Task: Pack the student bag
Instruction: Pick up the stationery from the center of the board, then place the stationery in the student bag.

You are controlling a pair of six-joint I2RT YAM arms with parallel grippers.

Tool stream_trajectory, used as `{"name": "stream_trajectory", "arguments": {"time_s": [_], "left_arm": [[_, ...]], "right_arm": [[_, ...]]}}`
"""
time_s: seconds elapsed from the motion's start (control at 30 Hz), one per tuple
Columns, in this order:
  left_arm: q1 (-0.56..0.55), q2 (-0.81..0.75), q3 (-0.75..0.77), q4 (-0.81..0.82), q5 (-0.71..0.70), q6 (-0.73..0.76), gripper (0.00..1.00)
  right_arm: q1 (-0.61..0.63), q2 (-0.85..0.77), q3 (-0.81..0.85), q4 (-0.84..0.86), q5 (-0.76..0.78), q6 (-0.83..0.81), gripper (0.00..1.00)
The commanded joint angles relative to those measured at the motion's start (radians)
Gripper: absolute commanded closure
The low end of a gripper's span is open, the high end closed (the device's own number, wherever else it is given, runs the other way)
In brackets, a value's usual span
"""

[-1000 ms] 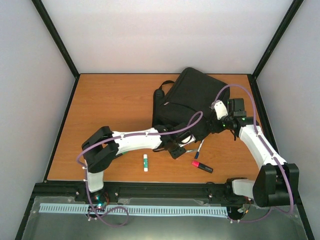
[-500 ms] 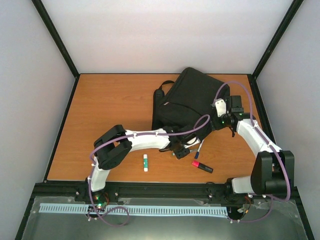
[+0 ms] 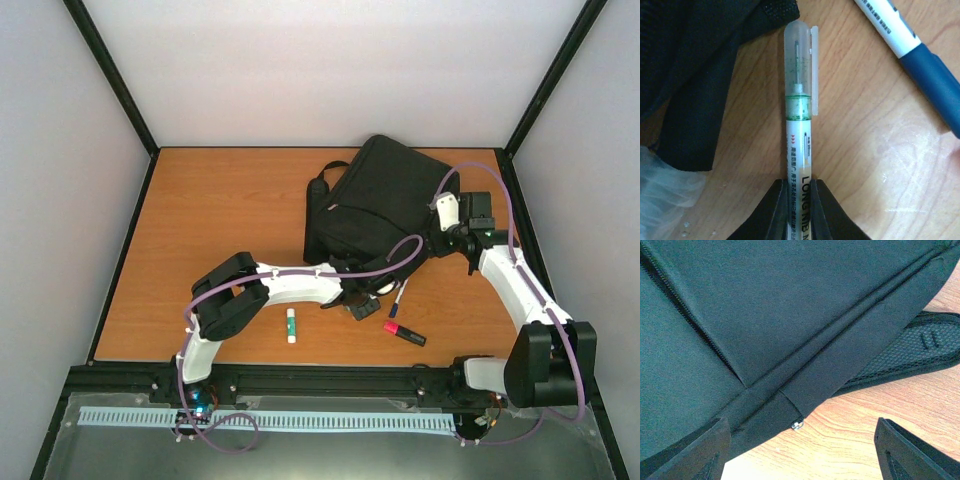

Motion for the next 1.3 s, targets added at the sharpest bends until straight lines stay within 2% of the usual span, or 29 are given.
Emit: {"name": "stream_trajectory", "arguments": {"time_s": [0.0,0.1,0.2,0.37,0.57,0.73,0.97,1.2,1.27], "left_arm": [[-0.007,0.005,-0.014,-0.062,-0.051,-0.054,0.91],[-0.007,-0.077,-0.054,-0.049,-0.033,-0.083,0.95],[-0.007,-0.190,-0.112,-0.025,0.000,-0.103,0.97],[-0.007,-0.380,-0.217,0.010,0.081,-0.124,0.98],[-0.007,-0.547,-0.315,0.100,0.106,-0.181,0.99],[0.028,-0.550,-0.308,0.133,0.059,-0.214,0.99],[0.130,-0.529,-0.320,0.238,0.090,-0.301,0.99],[0.232,-0.450,-0.232,0.244,0.137,-0.304,0.99],[0.275,-0.407,-0.196,0.247,0.175,-0.290,0.99]], "right_arm": [[-0.007,-0.022,-0.001,0.002,-0.059,-0.003,0.19],[-0.007,-0.027,0.011,-0.024,-0.131,-0.019,0.20],[-0.007,-0.058,0.027,-0.040,-0.133,-0.020,0.20],[-0.003,-0.076,0.090,-0.111,-0.259,-0.122,0.23],[0.015,0.010,0.166,-0.098,-0.240,-0.209,0.27],[0.069,0.166,0.239,-0.087,-0.232,-0.199,0.32],[0.169,0.317,0.296,-0.041,-0.137,-0.203,0.34],[0.247,0.425,0.363,0.003,0.045,-0.192,0.40],[0.261,0.452,0.375,0.017,0.091,-0.192,0.48]]}}
